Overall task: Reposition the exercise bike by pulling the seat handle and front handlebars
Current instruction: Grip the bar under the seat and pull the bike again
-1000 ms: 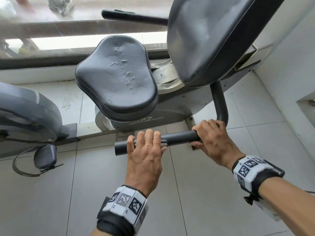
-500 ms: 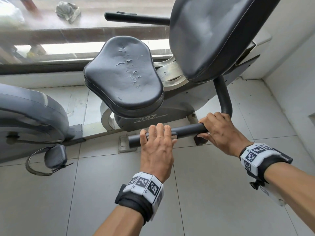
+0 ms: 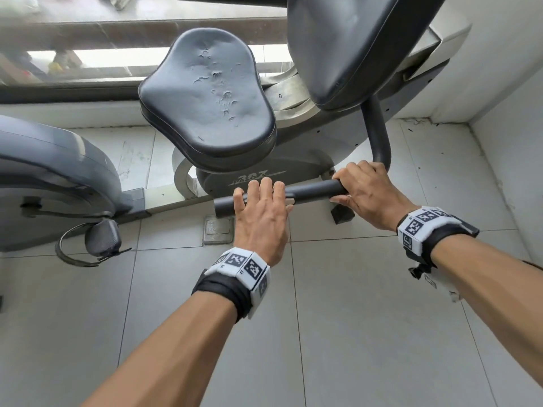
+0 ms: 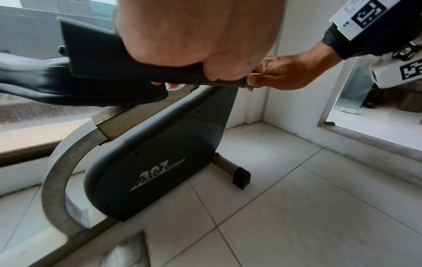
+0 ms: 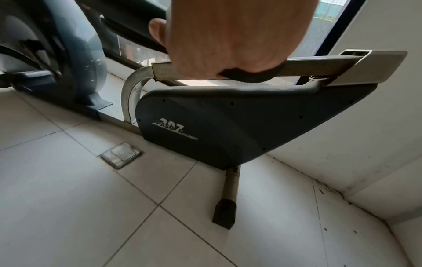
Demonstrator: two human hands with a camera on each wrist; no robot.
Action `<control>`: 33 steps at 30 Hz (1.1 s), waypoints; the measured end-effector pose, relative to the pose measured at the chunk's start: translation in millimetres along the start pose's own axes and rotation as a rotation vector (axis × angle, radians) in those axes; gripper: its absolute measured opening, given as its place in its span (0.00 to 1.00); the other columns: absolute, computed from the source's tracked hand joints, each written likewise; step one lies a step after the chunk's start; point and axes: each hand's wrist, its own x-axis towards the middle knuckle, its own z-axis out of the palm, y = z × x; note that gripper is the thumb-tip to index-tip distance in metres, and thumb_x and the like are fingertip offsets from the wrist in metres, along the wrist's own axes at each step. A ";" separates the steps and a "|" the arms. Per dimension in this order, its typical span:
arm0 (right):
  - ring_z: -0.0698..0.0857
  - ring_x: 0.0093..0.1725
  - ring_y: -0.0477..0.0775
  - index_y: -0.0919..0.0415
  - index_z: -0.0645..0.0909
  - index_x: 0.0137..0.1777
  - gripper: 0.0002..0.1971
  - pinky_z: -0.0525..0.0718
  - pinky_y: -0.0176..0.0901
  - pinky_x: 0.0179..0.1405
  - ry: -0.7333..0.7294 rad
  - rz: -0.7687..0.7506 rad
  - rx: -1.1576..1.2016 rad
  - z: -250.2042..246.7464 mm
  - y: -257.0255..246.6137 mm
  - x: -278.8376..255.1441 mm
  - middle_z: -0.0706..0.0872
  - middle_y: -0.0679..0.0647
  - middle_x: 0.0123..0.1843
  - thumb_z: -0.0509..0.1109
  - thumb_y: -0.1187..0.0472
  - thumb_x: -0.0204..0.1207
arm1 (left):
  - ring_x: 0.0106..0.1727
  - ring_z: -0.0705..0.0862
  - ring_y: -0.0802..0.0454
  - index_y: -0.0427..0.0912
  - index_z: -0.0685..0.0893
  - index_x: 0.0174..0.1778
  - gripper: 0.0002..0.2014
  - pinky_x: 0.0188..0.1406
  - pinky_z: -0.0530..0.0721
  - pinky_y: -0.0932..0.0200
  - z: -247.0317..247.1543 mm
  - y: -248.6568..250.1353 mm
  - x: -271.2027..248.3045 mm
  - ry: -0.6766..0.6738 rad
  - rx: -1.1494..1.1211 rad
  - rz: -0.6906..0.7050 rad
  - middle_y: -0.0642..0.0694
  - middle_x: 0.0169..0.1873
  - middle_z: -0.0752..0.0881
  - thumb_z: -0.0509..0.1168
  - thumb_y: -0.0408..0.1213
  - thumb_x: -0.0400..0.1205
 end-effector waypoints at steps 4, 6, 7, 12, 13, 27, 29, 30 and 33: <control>0.77 0.52 0.61 0.56 0.73 0.64 0.22 0.75 0.57 0.60 -0.091 0.084 -0.006 -5.0 -4.7 1.8 0.78 0.57 0.53 0.55 0.39 0.84 | 0.66 0.71 0.39 0.42 0.70 0.72 0.19 0.72 0.66 0.38 -7.2 0.8 5.4 -0.155 0.007 -0.013 0.42 0.64 0.75 0.52 0.46 0.88; 0.77 0.57 0.62 0.55 0.71 0.69 0.25 0.74 0.55 0.66 -0.153 0.138 -0.018 -16.1 -13.5 -2.8 0.78 0.57 0.57 0.52 0.38 0.84 | 0.70 0.71 0.38 0.43 0.67 0.76 0.22 0.76 0.65 0.39 -20.0 -0.8 7.5 -0.256 -0.007 0.000 0.42 0.68 0.74 0.54 0.48 0.88; 0.77 0.61 0.62 0.54 0.69 0.73 0.25 0.73 0.55 0.71 -0.193 0.184 -0.006 -14.4 -15.8 -1.5 0.79 0.58 0.61 0.52 0.39 0.85 | 0.70 0.71 0.38 0.44 0.66 0.77 0.23 0.76 0.65 0.40 -22.9 -5.4 13.3 -0.329 -0.017 0.009 0.41 0.69 0.74 0.55 0.48 0.88; 0.74 0.77 0.66 0.56 0.62 0.84 0.28 0.74 0.62 0.72 -0.342 0.325 0.101 -88.7 -82.7 -34.4 0.73 0.62 0.78 0.58 0.46 0.88 | 0.68 0.76 0.38 0.42 0.76 0.71 0.19 0.66 0.76 0.42 -121.6 -27.6 -29.2 -0.468 0.015 0.018 0.38 0.66 0.79 0.57 0.45 0.86; 0.74 0.77 0.66 0.55 0.62 0.84 0.28 0.75 0.63 0.72 -0.368 0.296 0.096 -111.1 -99.7 -42.8 0.73 0.62 0.78 0.58 0.46 0.88 | 0.68 0.76 0.39 0.41 0.77 0.69 0.19 0.65 0.77 0.43 -144.3 -34.9 -44.8 -0.480 0.019 0.004 0.38 0.66 0.79 0.57 0.45 0.86; 0.74 0.77 0.61 0.53 0.62 0.85 0.29 0.76 0.60 0.76 -0.159 -0.079 0.322 -448.9 -427.6 -54.5 0.73 0.59 0.80 0.56 0.42 0.88 | 0.71 0.76 0.43 0.48 0.77 0.73 0.20 0.70 0.77 0.44 -461.7 -198.1 -282.1 -0.356 -0.153 -0.435 0.43 0.68 0.79 0.60 0.45 0.85; 0.75 0.77 0.61 0.53 0.63 0.84 0.28 0.77 0.61 0.75 -0.100 -0.119 0.350 -473.6 -471.8 -41.5 0.74 0.59 0.79 0.57 0.42 0.87 | 0.70 0.76 0.42 0.47 0.77 0.73 0.20 0.70 0.77 0.43 -493.3 -237.1 -303.5 -0.296 -0.173 -0.483 0.42 0.67 0.79 0.60 0.45 0.85; 0.75 0.77 0.61 0.52 0.63 0.84 0.28 0.77 0.61 0.75 -0.076 -0.131 0.361 -484.4 -492.8 -34.8 0.74 0.58 0.79 0.58 0.42 0.87 | 0.70 0.76 0.42 0.47 0.77 0.73 0.20 0.69 0.78 0.43 -509.1 -257.6 -313.0 -0.255 -0.189 -0.501 0.42 0.67 0.79 0.61 0.45 0.85; 0.75 0.76 0.59 0.53 0.65 0.83 0.28 0.78 0.60 0.75 -0.025 -0.162 0.411 -507.6 -549.2 -8.6 0.75 0.57 0.78 0.59 0.42 0.87 | 0.68 0.77 0.43 0.48 0.79 0.71 0.19 0.68 0.79 0.43 -547.8 -321.7 -334.8 -0.122 -0.220 -0.538 0.43 0.64 0.81 0.62 0.44 0.83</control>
